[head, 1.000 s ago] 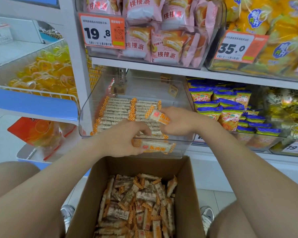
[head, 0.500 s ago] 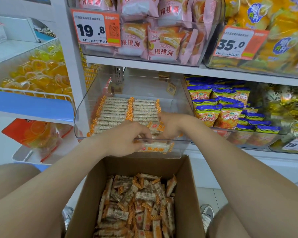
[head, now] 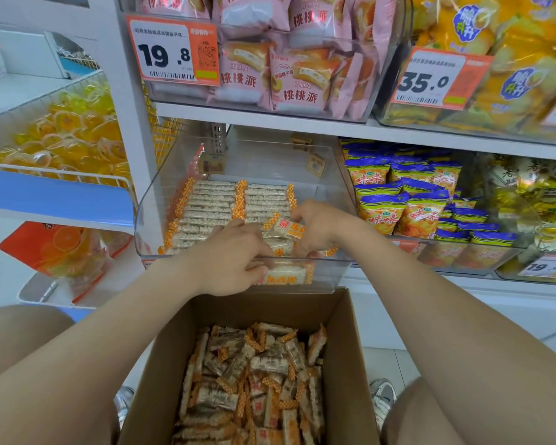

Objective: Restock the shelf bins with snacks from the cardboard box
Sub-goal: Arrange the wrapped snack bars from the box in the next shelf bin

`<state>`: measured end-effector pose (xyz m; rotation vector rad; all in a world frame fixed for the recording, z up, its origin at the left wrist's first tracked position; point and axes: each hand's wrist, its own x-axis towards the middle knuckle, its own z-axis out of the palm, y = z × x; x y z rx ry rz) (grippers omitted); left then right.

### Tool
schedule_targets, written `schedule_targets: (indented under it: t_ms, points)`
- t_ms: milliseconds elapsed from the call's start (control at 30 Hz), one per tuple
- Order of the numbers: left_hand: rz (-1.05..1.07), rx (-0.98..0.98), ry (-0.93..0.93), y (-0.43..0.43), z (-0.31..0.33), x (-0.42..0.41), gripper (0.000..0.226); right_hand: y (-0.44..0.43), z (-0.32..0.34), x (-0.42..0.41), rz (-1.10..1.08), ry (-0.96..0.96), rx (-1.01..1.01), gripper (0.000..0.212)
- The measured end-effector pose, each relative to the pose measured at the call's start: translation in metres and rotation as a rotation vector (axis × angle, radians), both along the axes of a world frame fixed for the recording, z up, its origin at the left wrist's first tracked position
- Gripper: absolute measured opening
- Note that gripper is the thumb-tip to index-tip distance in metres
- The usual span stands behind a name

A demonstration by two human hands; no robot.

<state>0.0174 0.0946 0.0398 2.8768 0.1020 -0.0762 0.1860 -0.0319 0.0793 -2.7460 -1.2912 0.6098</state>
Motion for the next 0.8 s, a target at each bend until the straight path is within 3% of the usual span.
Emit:
schedule_targets:
  t_ms: [200, 333, 400, 500, 733, 800]
  points:
    - [-0.003, -0.092, 0.002, -0.001, 0.006, -0.004, 0.022, -0.009, 0.021, -0.001, 0.074, 0.010, 0.140, 0.087]
    - [-0.002, -0.068, 0.024, -0.009, 0.013, -0.004, 0.049, -0.016, 0.025, -0.007, -0.001, 0.026, 0.195, 0.056]
    - [-0.013, -0.026, 0.107, -0.014, 0.013, -0.002, 0.059, -0.022, 0.024, -0.012, -0.005, -0.057, 0.268, 0.057]
    - [-0.021, -0.012, 0.152, -0.015, 0.011, 0.005, 0.064, -0.029, 0.021, -0.015, -0.004, -0.170, 0.376, 0.060]
    - [-0.128, -0.072, 0.150, -0.029, 0.013, 0.027, 0.067, -0.044, 0.017, -0.009, -0.055, -0.261, 0.440, 0.019]
    - [-0.157, -0.014, 0.219, -0.031, 0.011, 0.036, 0.073, -0.048, 0.018, -0.008, -0.074, -0.257, 0.441, 0.021]
